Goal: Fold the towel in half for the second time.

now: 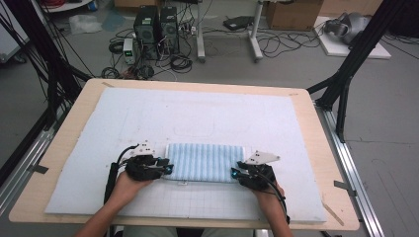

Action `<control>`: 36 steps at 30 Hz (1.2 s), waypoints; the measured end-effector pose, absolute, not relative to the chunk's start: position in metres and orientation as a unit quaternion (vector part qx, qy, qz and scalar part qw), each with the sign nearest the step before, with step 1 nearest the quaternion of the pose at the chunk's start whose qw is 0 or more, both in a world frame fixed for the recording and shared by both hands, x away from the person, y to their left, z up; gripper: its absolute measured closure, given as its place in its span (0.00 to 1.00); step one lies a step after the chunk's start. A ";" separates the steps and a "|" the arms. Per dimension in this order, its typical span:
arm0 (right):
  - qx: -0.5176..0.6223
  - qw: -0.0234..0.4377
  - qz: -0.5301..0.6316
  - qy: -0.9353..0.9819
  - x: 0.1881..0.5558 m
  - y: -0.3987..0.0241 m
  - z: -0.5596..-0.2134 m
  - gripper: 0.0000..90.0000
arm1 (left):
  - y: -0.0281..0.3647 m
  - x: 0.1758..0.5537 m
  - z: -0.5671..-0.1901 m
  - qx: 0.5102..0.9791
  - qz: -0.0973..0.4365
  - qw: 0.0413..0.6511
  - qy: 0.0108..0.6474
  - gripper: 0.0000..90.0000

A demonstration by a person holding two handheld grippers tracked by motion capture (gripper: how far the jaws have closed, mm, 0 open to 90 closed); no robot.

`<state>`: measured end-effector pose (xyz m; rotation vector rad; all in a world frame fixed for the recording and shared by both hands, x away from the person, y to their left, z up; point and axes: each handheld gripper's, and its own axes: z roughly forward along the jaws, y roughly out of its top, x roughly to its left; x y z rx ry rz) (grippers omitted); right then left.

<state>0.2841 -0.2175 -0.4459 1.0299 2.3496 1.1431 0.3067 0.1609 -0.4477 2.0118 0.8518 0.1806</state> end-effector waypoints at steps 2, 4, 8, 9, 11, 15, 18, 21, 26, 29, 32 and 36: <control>0.362 0.168 0.400 0.825 0.283 -0.219 -0.445 0.69 | 0.162 0.307 -0.449 0.814 0.072 0.461 0.346 0.73; 0.364 0.171 0.399 0.824 0.281 -0.221 -0.444 0.66 | 0.163 0.307 -0.448 0.811 0.067 0.466 0.349 0.73; 0.362 0.168 0.427 0.811 0.278 -0.226 -0.436 0.55 | 0.170 0.307 -0.445 0.792 0.090 0.495 0.347 0.68; 0.357 0.176 0.432 0.809 0.277 -0.227 -0.433 0.54 | 0.173 0.307 -0.443 0.783 0.101 0.508 0.344 0.66; 0.353 0.186 0.436 0.806 0.276 -0.229 -0.428 0.50 | 0.177 0.307 -0.439 0.771 0.116 0.529 0.336 0.62; 0.348 0.208 0.442 0.800 0.276 -0.235 -0.424 0.37 | 0.188 0.308 -0.430 0.743 0.136 0.566 0.330 0.50; 0.359 0.218 0.454 0.786 0.275 -0.241 -0.420 0.24 | 0.199 0.309 -0.425 0.720 0.149 0.586 0.339 0.39; 0.370 0.228 0.466 0.771 0.275 -0.249 -0.416 0.14 | 0.208 0.310 -0.421 0.709 0.163 0.591 0.347 0.30; 0.362 0.252 0.471 0.764 0.272 -0.265 -0.411 0.13 | 0.224 0.310 -0.414 0.691 0.175 0.604 0.356 0.25; 0.369 0.259 0.479 0.753 0.269 -0.274 -0.408 0.12 | 0.231 0.310 -0.410 0.686 0.184 0.608 0.356 0.21; 0.377 0.263 0.476 0.750 0.267 -0.281 -0.405 0.12 | 0.237 0.308 -0.408 0.683 0.192 0.611 0.353 0.21; 0.388 0.268 0.471 0.745 0.265 -0.287 -0.403 0.12 | 0.244 0.305 -0.405 0.676 0.197 0.615 0.355 0.22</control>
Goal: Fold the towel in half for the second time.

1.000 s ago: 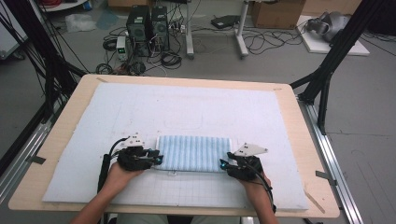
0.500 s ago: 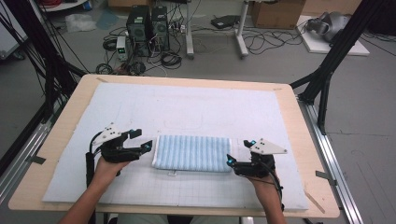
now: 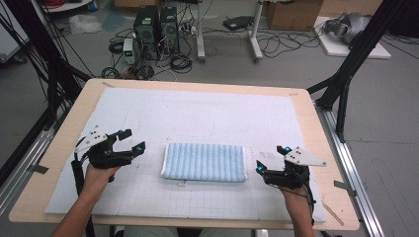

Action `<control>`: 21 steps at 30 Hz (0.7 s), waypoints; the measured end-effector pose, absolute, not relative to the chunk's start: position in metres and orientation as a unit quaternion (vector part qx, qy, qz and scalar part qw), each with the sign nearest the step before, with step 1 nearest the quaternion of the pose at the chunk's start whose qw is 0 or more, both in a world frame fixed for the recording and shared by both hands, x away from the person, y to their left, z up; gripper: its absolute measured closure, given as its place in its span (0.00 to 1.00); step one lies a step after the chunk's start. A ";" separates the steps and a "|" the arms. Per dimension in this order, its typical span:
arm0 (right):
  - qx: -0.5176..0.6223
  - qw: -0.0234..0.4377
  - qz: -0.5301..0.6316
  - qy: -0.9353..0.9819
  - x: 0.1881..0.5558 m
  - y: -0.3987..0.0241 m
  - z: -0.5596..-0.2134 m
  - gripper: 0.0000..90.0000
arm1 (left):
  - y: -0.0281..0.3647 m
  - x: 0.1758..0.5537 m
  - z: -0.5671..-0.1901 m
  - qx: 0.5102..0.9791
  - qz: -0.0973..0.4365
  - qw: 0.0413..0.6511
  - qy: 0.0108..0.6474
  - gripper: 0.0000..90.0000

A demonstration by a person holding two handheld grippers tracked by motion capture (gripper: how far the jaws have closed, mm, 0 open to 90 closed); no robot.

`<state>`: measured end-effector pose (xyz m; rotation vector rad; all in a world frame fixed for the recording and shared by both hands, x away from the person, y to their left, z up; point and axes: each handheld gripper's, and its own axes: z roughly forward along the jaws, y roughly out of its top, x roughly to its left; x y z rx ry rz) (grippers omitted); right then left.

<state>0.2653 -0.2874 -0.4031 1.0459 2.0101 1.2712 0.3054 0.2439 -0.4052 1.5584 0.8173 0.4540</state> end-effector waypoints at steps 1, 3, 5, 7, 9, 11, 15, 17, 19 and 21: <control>0.388 0.270 0.470 0.746 0.265 -0.288 -0.403 0.12 | 0.245 0.305 -0.405 0.674 0.198 0.617 0.355 0.22; 0.388 0.274 0.462 0.749 0.264 -0.289 -0.402 0.12 | 0.246 0.304 -0.404 0.674 0.202 0.617 0.352 0.22; 0.391 0.272 0.460 0.749 0.263 -0.289 -0.402 0.12 | 0.247 0.303 -0.404 0.675 0.203 0.615 0.352 0.23; 0.394 0.269 0.460 0.749 0.263 -0.290 -0.402 0.12 | 0.248 0.303 -0.404 0.676 0.204 0.614 0.353 0.23; 0.395 0.270 0.461 0.748 0.263 -0.291 -0.403 0.12 | 0.249 0.303 -0.404 0.674 0.205 0.615 0.354 0.23; 0.394 0.270 0.460 0.749 0.263 -0.291 -0.403 0.12 | 0.249 0.303 -0.403 0.675 0.205 0.614 0.353 0.23; 0.396 0.267 0.461 0.748 0.263 -0.291 -0.403 0.12 | 0.248 0.302 -0.403 0.678 0.205 0.611 0.352 0.24; 0.396 0.268 0.459 0.749 0.263 -0.291 -0.404 0.12 | 0.248 0.302 -0.404 0.679 0.205 0.610 0.352 0.24; 0.397 0.267 0.460 0.749 0.263 -0.291 -0.404 0.12 | 0.249 0.303 -0.404 0.678 0.204 0.611 0.354 0.24; 0.398 0.268 0.459 0.748 0.263 -0.291 -0.404 0.12 | 0.249 0.303 -0.405 0.680 0.203 0.609 0.355 0.24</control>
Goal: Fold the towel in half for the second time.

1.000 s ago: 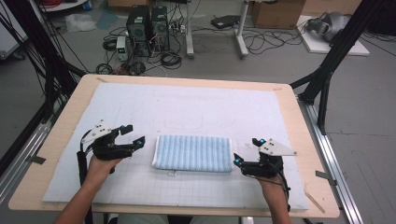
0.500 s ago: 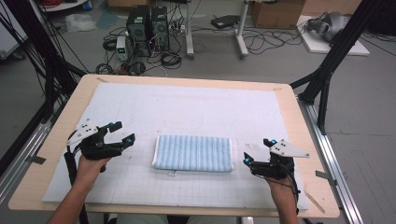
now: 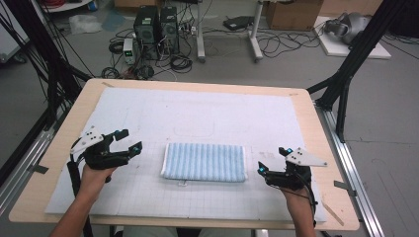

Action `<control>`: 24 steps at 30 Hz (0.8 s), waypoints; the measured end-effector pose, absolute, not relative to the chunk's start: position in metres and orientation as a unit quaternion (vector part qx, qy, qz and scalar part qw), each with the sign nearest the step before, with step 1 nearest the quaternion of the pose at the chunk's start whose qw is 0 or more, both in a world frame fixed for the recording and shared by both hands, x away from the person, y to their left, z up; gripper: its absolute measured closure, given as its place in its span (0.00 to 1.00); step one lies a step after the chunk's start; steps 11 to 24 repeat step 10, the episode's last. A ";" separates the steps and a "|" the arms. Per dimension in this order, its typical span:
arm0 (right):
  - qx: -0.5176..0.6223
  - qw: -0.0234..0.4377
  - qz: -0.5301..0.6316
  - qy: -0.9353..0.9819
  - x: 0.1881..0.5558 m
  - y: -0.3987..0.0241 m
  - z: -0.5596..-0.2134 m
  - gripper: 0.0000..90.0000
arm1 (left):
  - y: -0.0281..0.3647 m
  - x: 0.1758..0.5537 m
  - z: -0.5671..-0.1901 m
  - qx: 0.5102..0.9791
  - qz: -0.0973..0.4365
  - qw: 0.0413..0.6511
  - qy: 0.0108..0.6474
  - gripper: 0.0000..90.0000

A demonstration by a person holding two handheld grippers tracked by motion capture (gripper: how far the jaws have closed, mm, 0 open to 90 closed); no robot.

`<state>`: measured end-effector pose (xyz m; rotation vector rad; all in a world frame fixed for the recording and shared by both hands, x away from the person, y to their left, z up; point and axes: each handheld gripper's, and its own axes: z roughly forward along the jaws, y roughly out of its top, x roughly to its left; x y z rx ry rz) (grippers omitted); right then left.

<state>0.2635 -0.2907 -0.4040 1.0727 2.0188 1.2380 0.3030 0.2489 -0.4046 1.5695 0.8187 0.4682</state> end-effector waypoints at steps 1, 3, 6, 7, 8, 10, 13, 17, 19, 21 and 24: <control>0.399 0.267 0.459 0.748 0.263 -0.291 -0.404 0.12 | 0.249 0.303 -0.405 0.680 0.204 0.609 0.354 0.24; 0.398 0.269 0.460 0.746 0.263 -0.291 -0.404 0.12 | 0.249 0.303 -0.405 0.680 0.203 0.609 0.354 0.24; 0.400 0.269 0.461 0.745 0.263 -0.292 -0.403 0.12 | 0.248 0.303 -0.405 0.679 0.204 0.609 0.355 0.24; 0.400 0.269 0.461 0.745 0.263 -0.292 -0.403 0.12 | 0.248 0.303 -0.405 0.679 0.204 0.609 0.355 0.24; 0.400 0.269 0.461 0.745 0.263 -0.292 -0.403 0.12 | 0.249 0.303 -0.405 0.679 0.204 0.609 0.355 0.24; 0.401 0.268 0.461 0.745 0.263 -0.292 -0.403 0.12 | 0.249 0.303 -0.405 0.680 0.204 0.608 0.354 0.24; 0.401 0.268 0.461 0.745 0.263 -0.292 -0.403 0.12 | 0.249 0.303 -0.405 0.680 0.204 0.608 0.354 0.24; 0.401 0.268 0.461 0.745 0.263 -0.292 -0.403 0.12 | 0.249 0.303 -0.405 0.680 0.204 0.608 0.354 0.24; 0.401 0.268 0.461 0.745 0.263 -0.292 -0.403 0.12 | 0.249 0.303 -0.405 0.680 0.204 0.608 0.354 0.24; 0.401 0.268 0.461 0.745 0.263 -0.292 -0.403 0.12 | 0.249 0.303 -0.405 0.680 0.204 0.608 0.354 0.24; 0.401 0.268 0.461 0.745 0.263 -0.292 -0.403 0.12 | 0.249 0.303 -0.405 0.680 0.204 0.608 0.354 0.24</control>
